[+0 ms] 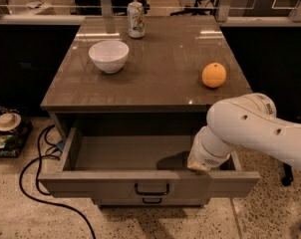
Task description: Open top drawer
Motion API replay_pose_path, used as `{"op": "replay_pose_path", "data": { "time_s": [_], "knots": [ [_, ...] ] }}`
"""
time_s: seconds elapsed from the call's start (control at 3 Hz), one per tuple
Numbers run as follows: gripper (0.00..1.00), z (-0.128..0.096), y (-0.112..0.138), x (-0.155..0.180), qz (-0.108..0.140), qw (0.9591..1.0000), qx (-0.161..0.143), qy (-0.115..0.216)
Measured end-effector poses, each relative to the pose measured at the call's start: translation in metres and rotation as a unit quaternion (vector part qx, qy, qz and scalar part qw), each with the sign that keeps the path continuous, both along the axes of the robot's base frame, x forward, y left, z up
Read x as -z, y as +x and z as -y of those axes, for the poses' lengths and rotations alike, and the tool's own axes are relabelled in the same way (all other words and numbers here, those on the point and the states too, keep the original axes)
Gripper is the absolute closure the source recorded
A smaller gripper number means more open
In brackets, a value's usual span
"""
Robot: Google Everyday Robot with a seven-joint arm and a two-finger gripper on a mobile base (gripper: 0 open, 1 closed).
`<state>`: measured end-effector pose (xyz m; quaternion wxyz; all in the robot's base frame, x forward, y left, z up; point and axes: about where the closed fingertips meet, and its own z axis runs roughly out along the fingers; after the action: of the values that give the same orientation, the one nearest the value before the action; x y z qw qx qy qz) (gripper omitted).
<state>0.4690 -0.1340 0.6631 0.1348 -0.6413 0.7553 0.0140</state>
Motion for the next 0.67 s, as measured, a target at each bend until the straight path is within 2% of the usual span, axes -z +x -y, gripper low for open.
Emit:
{"op": "replay_pose_path", "data": {
  "time_s": [0.33, 0.67],
  "knots": [
    [1.00, -0.009, -0.013, 0.002, -0.007, 1.0000, -0.005, -0.003],
    [1.00, -0.016, -0.038, -0.011, -0.018, 0.9996, -0.006, -0.022]
  ]
}}
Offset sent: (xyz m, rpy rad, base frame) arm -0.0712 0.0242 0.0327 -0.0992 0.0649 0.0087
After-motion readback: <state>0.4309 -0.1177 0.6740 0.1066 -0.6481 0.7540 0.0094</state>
